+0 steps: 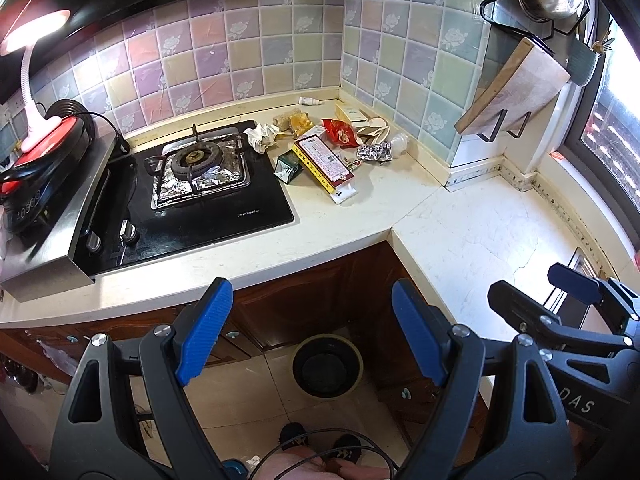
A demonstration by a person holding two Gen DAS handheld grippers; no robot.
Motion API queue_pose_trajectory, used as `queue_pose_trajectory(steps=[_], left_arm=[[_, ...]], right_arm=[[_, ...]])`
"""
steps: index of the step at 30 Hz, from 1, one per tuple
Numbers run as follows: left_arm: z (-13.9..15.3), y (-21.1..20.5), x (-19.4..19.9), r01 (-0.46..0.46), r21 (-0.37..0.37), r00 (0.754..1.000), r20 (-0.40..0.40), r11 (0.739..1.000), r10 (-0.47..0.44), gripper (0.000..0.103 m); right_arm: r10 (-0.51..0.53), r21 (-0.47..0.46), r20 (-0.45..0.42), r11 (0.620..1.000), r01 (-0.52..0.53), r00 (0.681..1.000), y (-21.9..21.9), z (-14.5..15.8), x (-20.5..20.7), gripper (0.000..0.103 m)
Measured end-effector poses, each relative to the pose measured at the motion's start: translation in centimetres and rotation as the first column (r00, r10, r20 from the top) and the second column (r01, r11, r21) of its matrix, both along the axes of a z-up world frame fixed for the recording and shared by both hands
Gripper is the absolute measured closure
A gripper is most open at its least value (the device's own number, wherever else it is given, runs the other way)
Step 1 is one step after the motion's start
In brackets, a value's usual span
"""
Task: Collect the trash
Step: 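Grasp the red-and-white box with the right tool while the left tool grasps the green drink carton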
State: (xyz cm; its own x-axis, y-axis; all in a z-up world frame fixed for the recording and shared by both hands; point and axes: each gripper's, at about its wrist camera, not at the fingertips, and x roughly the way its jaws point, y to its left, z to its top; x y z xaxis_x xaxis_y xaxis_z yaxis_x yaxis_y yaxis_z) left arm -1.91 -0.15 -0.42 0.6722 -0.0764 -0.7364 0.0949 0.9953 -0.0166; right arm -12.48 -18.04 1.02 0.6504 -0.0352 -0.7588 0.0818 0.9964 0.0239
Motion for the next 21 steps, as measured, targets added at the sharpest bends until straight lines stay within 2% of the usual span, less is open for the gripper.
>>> queue_pose_trajectory(steps=[5,11,16,21], left_arm=[[0.4,0.3,0.9,-0.034,0.040,0.999,0.016,0.999,0.033,0.023],[1.3,2.8,5.1,-0.049,0.050,0.998,0.040,0.998,0.047,0.023],[0.7,4.9,11.5,0.002,0.037,0.999,0.048,0.999,-0.004,0.023],[-1.6,5.9,18.3,0.052,0.024,0.997,0.064,0.998,-0.053,0.023]], right_arm=[[0.046,0.031,-0.010,0.998,-0.046,0.999,-0.8,-0.4,1.9,0.018],[0.090,0.051,-0.011,0.995,-0.089,0.996,-0.8,-0.6,6.6,0.018],[0.122,0.023,0.001,0.992,-0.122,0.993,-0.1,-0.8,13.3,0.018],[0.164,-0.014,0.022,0.986,-0.164,0.986,1.0,-2.9,22.3,0.018]])
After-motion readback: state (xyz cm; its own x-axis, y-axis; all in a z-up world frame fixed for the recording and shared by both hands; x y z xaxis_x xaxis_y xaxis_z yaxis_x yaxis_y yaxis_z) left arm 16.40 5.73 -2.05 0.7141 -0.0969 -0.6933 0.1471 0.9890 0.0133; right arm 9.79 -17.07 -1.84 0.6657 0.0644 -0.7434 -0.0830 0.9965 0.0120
